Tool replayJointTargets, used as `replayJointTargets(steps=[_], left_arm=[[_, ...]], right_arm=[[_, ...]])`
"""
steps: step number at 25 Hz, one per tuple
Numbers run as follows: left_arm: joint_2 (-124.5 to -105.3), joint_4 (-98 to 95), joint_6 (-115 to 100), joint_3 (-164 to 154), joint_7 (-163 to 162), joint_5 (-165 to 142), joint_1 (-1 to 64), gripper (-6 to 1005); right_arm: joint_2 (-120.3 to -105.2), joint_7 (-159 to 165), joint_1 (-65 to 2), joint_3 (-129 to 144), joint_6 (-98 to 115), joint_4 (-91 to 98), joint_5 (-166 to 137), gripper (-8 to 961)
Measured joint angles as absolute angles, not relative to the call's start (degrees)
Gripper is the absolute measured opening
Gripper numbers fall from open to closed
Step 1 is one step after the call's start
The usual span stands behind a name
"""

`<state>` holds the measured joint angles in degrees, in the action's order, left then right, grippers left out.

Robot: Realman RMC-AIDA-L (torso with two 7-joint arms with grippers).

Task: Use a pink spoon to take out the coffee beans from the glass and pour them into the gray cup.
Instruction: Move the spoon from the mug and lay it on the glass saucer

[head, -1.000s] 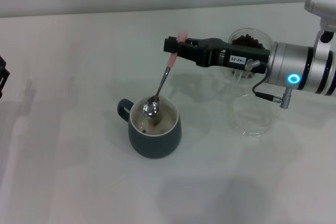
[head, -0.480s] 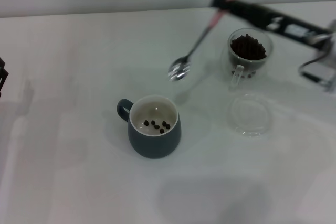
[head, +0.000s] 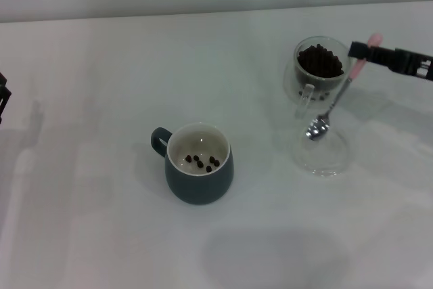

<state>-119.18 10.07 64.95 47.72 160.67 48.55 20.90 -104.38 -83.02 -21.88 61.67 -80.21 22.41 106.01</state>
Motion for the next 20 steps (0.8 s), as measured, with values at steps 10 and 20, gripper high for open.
replayJointTargets(steps=[10,20], left_arm=[[-119.18,10.01,64.87,47.82,160.67,48.51,21.13,800],[-119.18,10.02,64.86,47.81,160.66,48.59,21.07,800]], right_arm=[[-105.85,-84.13,-22.05,61.69,-71.12,22.34,100.41,219],[-107.26,-83.37,-22.33,62.17,-70.2,22.27,98.14,224]])
